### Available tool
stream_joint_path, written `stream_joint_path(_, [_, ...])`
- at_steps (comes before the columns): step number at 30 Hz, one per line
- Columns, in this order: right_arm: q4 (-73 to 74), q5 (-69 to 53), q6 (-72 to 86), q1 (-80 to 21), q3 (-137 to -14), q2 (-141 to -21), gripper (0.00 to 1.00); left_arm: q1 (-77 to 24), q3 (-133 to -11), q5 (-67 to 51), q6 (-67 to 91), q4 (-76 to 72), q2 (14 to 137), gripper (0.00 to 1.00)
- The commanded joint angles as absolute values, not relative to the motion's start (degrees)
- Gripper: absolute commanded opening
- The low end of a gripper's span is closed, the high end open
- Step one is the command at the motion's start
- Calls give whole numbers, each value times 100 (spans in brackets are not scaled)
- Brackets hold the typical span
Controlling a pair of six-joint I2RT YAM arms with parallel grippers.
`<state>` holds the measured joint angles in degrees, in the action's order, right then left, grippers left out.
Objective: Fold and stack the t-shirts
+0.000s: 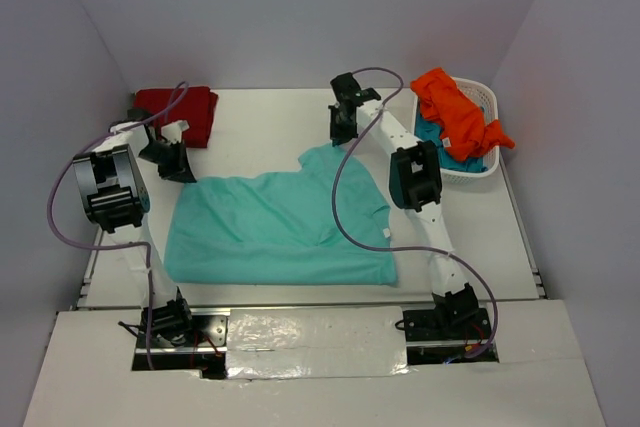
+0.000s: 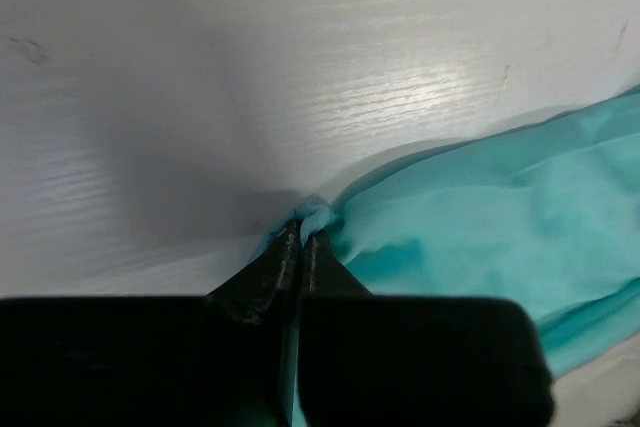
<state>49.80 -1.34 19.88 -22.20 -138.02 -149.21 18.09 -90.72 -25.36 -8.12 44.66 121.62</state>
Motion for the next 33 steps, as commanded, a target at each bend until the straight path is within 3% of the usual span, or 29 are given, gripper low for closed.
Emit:
stream_joint_path(1, [5238,62,1890,-2145,-13404,-14618,0,1758,-9035,-2734,-1037,4562,12217,0])
stream_joint_path(5, [5072,26,1793,-2074,-12773,-13655,0,1758,-9105,-2575,-1212,4377,11910,0])
stream_joint_path(14, [3402,26,2179,-2109,-7610,-9759,0,1749,-7578,-2908,-2951,3725,9915,0])
stream_joint_path(20, [2866,-307,2776,-2364,-5445,-8122,0,1819,-6761,-2551,-4411,4412,9229,0])
stream_joint_path(26, [2567,-386,3111,-2382,-4580,-7392,0,1899,-6179,-2320,-4579,4175,8947,0])
stream_joint_path(33, [2988,-185,2936,-2479,-4869,-7445,0,1907,-6205,-2337,-4930,4499,8745,0])
